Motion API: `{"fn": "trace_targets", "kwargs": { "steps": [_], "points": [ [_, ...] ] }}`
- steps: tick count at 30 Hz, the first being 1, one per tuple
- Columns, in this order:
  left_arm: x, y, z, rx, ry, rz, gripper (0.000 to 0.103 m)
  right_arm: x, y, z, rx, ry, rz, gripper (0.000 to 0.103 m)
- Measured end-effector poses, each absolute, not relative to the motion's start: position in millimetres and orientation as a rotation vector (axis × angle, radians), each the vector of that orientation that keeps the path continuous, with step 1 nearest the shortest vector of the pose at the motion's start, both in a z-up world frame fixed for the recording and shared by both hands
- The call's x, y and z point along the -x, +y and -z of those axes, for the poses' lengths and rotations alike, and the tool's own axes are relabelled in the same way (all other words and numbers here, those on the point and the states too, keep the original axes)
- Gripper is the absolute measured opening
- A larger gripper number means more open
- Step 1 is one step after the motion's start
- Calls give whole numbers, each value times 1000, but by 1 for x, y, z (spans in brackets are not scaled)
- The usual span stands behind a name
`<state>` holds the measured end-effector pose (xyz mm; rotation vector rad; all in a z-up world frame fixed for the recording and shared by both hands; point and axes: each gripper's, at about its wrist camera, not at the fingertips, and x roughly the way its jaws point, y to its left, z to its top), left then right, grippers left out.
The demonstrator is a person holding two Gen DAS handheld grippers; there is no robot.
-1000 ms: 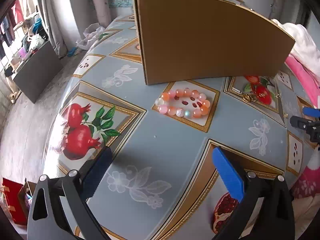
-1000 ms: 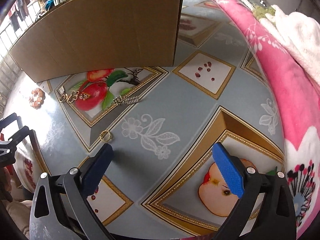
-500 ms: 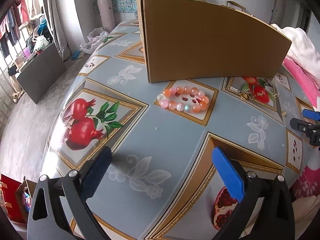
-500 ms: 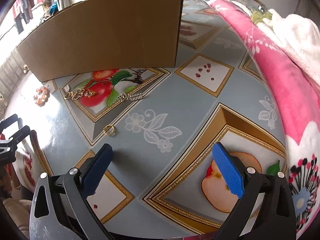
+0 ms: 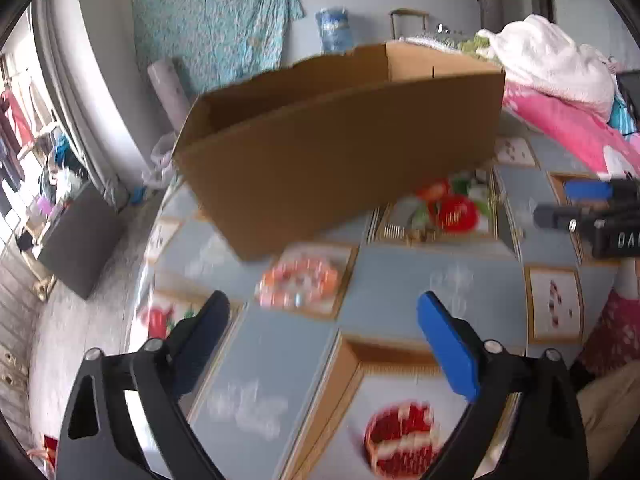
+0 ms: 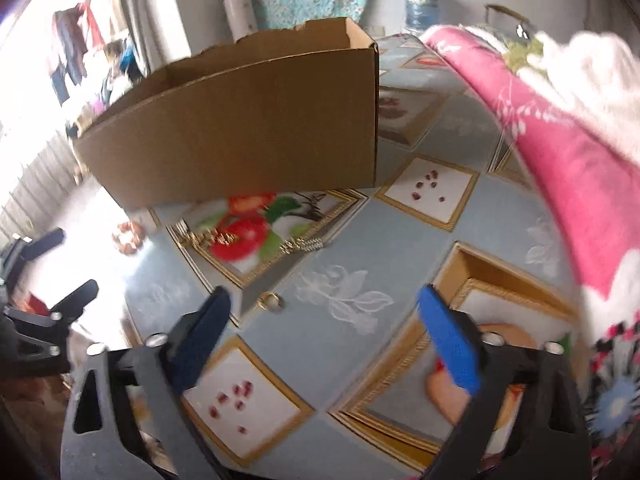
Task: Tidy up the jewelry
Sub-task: 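Move both grippers away from the box toward the small gold ring, then close the right gripper on the small gold ring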
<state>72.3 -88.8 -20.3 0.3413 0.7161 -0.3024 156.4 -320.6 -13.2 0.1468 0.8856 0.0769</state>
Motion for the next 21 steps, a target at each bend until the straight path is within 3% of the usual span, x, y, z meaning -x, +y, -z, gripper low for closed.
{"fn": "trace_targets", "kwargs": {
  "steps": [4,8,16,21],
  "points": [
    [-82,-106,11,-371,649,365,92,-160,-306,6,-93,875,-139,72],
    [-88,-108,19,-349,704,410,91,-161,-292,7,-44,890,-188,62],
    [-92,-108,26,-367,723,414,86,-174,-302,18,-66,939,-183,29],
    [-96,-111,30,-373,731,421,84,-176,-296,25,-14,960,-177,20]
  ]
}}
